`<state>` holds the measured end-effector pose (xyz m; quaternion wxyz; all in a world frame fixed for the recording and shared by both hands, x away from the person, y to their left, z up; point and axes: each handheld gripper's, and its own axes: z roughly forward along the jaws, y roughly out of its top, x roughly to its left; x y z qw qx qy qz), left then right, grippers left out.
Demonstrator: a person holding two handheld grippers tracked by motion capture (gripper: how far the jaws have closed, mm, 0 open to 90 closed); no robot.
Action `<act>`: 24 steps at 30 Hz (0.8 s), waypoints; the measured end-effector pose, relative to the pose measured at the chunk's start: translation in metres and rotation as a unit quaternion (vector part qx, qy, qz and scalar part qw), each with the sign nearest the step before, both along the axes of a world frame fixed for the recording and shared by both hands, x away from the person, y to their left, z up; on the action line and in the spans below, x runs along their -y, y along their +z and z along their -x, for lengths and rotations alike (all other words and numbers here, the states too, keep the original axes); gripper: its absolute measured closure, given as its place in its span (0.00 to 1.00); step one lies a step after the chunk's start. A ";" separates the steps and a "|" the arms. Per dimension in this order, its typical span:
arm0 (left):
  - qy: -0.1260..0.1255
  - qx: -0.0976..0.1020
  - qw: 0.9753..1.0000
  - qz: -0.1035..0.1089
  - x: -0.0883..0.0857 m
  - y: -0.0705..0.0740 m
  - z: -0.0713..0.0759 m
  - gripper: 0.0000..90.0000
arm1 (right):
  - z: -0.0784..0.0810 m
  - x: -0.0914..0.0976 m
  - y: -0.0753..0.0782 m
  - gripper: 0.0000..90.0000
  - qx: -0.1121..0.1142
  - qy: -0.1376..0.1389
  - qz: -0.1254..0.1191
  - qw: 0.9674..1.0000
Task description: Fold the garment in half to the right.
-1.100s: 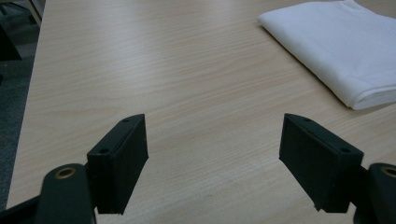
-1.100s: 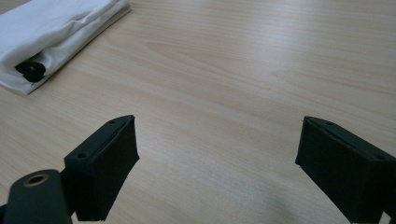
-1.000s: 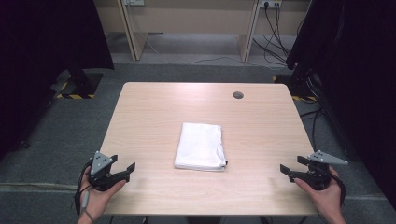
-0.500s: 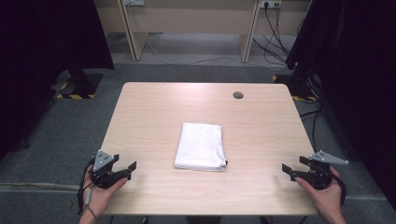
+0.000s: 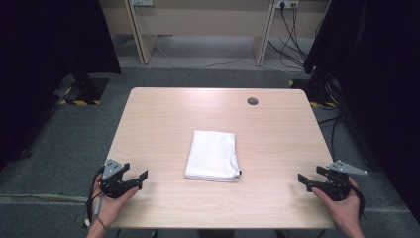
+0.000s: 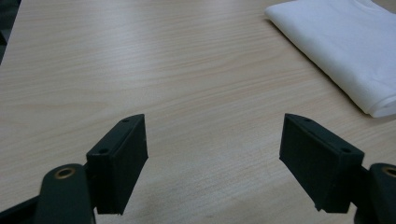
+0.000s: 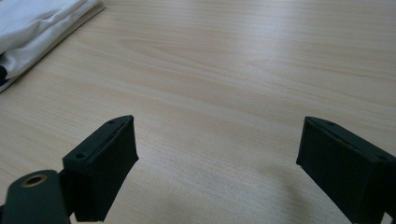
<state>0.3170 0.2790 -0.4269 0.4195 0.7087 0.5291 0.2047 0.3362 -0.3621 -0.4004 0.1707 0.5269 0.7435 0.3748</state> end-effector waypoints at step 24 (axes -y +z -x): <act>-0.006 -0.002 1.000 0.002 0.005 -0.008 -0.001 0.25 | -0.001 0.001 -0.006 0.13 -0.004 -0.006 0.002 1.000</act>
